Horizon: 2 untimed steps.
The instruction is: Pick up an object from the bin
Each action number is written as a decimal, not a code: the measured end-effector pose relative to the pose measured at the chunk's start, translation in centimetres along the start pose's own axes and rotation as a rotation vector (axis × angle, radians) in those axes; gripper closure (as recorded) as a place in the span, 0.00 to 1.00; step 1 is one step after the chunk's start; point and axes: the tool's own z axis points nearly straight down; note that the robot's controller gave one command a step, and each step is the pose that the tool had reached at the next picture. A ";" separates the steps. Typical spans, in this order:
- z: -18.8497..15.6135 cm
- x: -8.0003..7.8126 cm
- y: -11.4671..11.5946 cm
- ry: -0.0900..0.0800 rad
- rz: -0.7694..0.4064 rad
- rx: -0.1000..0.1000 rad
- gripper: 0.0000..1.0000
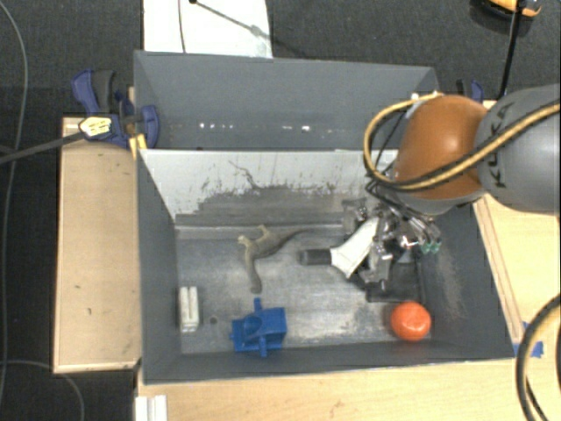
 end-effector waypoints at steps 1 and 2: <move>3.5 -0.2 -1.6 -0.008 -0.094 -0.004 1.00; 3.5 -0.2 -1.6 -0.008 -0.093 -0.004 1.00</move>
Offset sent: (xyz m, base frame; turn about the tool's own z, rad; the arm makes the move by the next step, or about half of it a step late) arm 0.0000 0.0000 0.0000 0.0000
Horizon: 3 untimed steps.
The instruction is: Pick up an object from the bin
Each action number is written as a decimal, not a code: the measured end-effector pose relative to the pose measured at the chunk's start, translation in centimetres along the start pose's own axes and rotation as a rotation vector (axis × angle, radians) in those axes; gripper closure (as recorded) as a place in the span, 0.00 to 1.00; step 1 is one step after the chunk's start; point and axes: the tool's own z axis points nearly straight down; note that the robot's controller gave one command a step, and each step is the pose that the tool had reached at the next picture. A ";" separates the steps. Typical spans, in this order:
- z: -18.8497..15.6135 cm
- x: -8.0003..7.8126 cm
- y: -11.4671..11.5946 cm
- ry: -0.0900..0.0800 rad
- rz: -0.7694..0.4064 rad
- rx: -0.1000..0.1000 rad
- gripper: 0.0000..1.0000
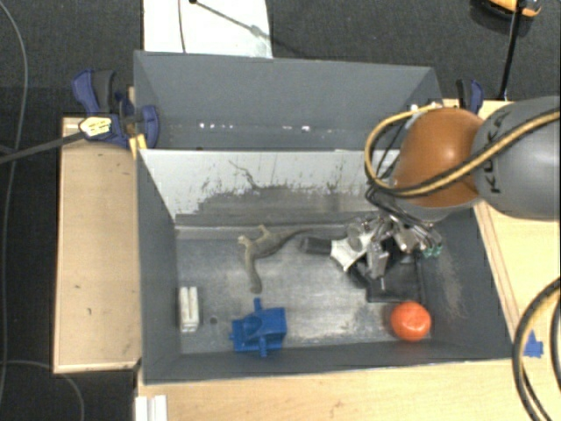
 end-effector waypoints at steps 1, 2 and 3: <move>-4.3 0.3 0.1 0.009 -0.007 0.000 1.00; -19.6 -0.3 0.8 -0.002 0.084 0.000 1.00; -19.6 -0.3 0.8 -0.002 0.085 0.000 1.00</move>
Offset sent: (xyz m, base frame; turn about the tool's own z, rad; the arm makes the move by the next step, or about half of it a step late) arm -0.0051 0.0073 0.1963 0.0823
